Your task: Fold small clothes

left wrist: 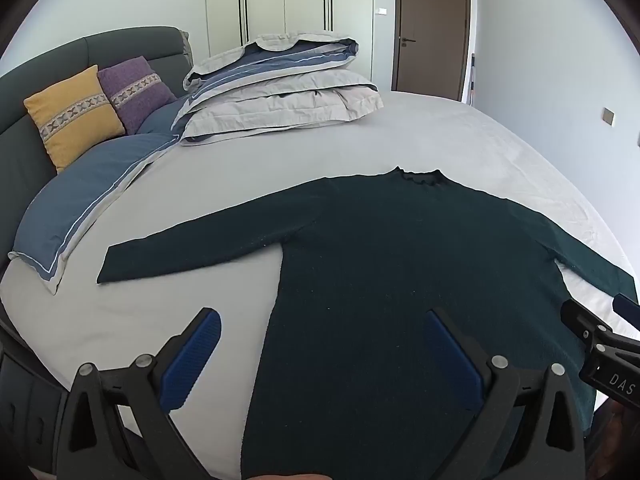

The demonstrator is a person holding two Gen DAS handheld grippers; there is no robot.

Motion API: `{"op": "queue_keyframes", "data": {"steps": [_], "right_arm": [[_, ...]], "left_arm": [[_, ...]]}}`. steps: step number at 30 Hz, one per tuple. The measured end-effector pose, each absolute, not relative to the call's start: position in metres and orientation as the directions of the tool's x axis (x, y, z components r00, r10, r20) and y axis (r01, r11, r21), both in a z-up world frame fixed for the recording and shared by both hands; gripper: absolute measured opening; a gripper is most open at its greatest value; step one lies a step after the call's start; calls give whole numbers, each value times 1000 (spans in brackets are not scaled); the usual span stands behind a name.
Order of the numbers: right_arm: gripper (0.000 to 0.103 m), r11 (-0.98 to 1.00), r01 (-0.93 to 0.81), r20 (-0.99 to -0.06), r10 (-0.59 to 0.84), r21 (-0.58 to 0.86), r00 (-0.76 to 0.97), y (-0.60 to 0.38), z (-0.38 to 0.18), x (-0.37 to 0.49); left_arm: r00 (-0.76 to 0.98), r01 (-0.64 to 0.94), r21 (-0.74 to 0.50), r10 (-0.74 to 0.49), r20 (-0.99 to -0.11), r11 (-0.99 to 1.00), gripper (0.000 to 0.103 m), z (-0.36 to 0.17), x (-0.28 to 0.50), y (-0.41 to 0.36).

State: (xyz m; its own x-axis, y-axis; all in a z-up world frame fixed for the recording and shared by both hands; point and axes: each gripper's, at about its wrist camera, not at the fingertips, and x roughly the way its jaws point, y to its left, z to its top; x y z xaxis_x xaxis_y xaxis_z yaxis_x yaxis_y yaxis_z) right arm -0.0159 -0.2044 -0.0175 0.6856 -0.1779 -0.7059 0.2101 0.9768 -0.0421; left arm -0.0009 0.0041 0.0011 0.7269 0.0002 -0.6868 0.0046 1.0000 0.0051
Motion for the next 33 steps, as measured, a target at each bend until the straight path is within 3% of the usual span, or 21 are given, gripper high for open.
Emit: {"op": "queue_keyframes", "data": {"steps": [33], "right_arm": [[103,976,211,-707,-181,-46,683,-199,-18,-17]], "left_arm": [[721,2,4,2,-693,1000,103,-5,-4,2]]}}
